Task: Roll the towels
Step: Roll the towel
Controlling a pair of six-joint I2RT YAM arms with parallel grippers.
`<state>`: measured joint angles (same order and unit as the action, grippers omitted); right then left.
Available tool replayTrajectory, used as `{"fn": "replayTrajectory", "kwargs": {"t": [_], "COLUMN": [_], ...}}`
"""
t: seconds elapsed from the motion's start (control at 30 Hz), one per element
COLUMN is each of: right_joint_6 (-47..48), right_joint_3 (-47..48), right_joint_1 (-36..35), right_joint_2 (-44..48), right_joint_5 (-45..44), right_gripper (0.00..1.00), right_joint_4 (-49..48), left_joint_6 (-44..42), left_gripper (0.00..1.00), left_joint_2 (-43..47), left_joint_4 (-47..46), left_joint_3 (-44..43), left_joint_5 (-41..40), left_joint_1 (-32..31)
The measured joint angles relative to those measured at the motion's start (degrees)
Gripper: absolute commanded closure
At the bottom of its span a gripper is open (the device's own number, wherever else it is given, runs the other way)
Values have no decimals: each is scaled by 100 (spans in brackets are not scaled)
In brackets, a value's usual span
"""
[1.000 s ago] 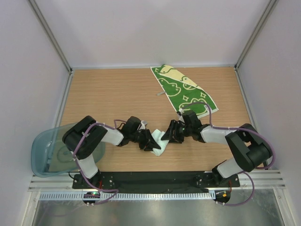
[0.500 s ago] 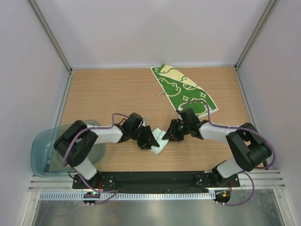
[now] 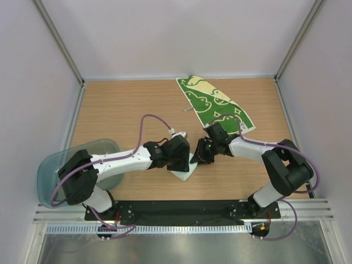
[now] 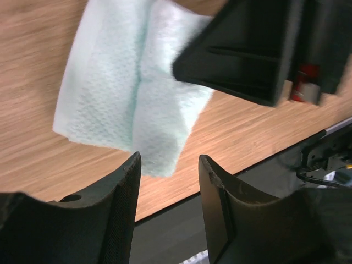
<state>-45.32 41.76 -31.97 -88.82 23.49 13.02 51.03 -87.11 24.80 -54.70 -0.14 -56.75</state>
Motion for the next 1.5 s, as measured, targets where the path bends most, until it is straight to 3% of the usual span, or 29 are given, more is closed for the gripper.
{"fn": "replayTrajectory", "kwargs": {"t": [0.2,0.37,1.17,1.27,1.5], "right_joint_6": [15,15,22,35,68], "right_joint_3": [107,122,190,205,234], "right_joint_1": [-31,-39,-59,-61,-59], "right_joint_2": [-87,-94,-94,-94,-94], "right_joint_5": [-20,-24,-70,-83,-94], "right_gripper": [84,84,85,85,78], "right_joint_4": [116,142,282,306,363], "left_joint_6": [-433,-658,-935,-975,-953], "left_gripper": [53,53,50,56,83], "left_joint_2": [-44,-372,-1510,-1556,-1499], "left_joint_4": [732,999,850,785,575], "left_joint_3": [-791,-1016,-1012,-992,-850], "left_joint_5": [-1410,-1919,-2092,-2120,-2297], "left_joint_1": [-1019,-1322,-1412,-1412,-1438]}}
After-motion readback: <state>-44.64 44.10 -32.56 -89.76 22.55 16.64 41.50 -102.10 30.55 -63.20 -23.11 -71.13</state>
